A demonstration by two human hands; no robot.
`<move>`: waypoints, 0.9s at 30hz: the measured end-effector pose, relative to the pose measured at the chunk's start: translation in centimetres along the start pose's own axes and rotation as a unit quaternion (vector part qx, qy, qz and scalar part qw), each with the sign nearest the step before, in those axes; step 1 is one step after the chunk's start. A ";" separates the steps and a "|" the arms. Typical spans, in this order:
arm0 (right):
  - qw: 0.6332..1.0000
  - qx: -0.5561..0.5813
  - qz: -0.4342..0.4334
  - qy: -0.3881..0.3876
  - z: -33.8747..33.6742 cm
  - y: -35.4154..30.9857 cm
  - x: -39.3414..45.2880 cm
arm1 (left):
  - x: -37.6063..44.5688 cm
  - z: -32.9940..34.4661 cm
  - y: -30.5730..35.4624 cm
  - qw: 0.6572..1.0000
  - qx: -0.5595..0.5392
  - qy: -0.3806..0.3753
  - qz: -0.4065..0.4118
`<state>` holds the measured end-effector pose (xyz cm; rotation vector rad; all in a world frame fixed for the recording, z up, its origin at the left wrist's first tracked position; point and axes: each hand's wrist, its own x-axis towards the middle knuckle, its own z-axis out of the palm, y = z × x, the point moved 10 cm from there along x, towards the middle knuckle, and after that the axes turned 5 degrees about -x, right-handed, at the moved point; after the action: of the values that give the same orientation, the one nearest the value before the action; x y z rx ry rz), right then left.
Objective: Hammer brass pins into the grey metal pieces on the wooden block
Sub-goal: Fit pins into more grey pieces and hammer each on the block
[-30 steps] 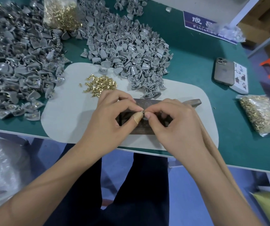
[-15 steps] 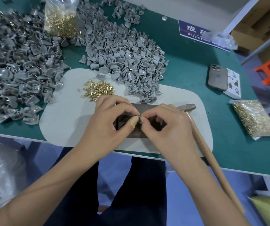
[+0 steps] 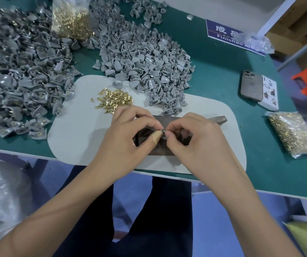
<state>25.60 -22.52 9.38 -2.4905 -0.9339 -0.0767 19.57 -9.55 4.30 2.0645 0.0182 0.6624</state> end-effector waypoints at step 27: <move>0.921 -0.267 0.281 -0.038 -2.1 14.9 -5.7 | 1.1 -0.4 1.9 0.986 0.147 -0.072 0.024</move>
<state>30.83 -36.65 3.82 -3.1929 -0.1923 -0.0496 19.91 -10.02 6.48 2.4004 -0.0169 0.5635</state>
